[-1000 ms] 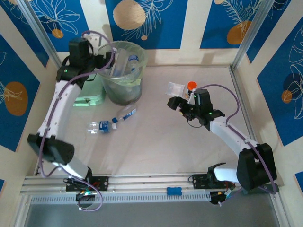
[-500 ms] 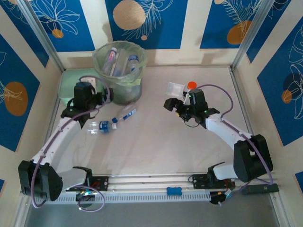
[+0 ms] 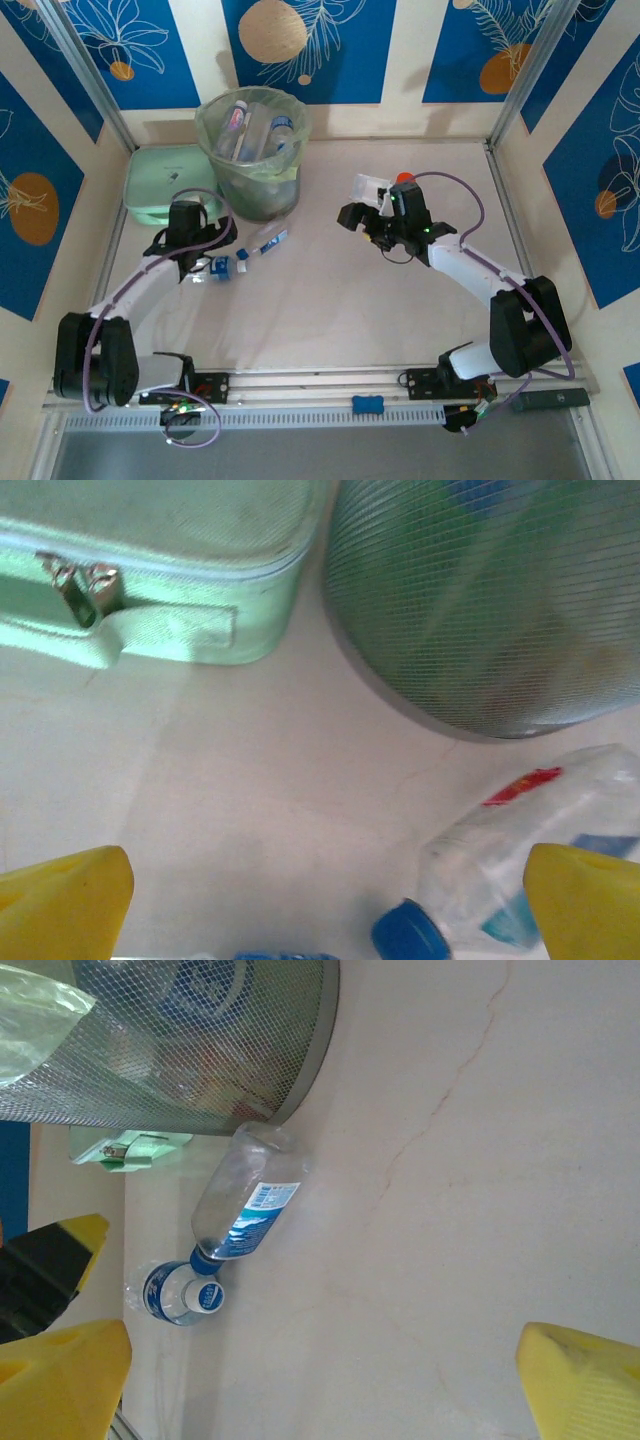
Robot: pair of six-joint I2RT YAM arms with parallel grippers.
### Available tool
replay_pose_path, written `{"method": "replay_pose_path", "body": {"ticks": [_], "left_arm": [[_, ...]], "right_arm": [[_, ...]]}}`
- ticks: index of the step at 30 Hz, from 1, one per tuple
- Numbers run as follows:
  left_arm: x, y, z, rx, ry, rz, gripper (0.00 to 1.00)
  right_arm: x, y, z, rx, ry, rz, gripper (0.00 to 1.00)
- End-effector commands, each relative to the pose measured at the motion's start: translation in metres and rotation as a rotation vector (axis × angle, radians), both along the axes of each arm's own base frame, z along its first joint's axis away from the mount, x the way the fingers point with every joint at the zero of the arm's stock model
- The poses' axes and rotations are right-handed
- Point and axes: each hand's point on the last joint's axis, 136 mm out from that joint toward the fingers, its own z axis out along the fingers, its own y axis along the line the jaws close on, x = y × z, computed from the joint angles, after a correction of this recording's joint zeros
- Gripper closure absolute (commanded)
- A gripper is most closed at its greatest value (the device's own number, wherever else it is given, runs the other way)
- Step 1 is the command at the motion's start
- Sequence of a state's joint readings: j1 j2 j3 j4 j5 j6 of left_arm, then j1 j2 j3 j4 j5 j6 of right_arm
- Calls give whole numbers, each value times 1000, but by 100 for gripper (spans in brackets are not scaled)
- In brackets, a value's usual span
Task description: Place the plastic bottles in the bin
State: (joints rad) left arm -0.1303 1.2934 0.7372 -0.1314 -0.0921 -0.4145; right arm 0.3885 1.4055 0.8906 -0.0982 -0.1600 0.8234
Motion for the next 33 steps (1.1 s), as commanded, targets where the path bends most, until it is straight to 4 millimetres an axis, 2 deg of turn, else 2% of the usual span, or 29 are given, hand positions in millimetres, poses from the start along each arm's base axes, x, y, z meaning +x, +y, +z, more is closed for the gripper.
{"method": "replay_pose_path", "body": {"ticks": [1, 5, 9, 16, 23, 33], "left_arm": [[1, 0, -16, -43, 40, 1, 0], [-3, -1, -36, -56, 120, -8, 0], [-10, -3, -44, -64, 168, -18, 0], [-32, -3, -43, -64, 222, -32, 0], [-64, -15, -46, -152, 265, -45, 0], [-106, -28, -50, -185, 329, -80, 0]], "right_arm": [[1, 3, 8, -2, -8, 3, 1], [1, 2, 11, -6, -17, 0, 1], [0, 1, 10, -11, -17, 0, 1], [0, 2, 9, -4, -17, 0, 1], [0, 5, 8, 4, -13, 6, 1], [3, 13, 9, 11, -10, 20, 1]]}}
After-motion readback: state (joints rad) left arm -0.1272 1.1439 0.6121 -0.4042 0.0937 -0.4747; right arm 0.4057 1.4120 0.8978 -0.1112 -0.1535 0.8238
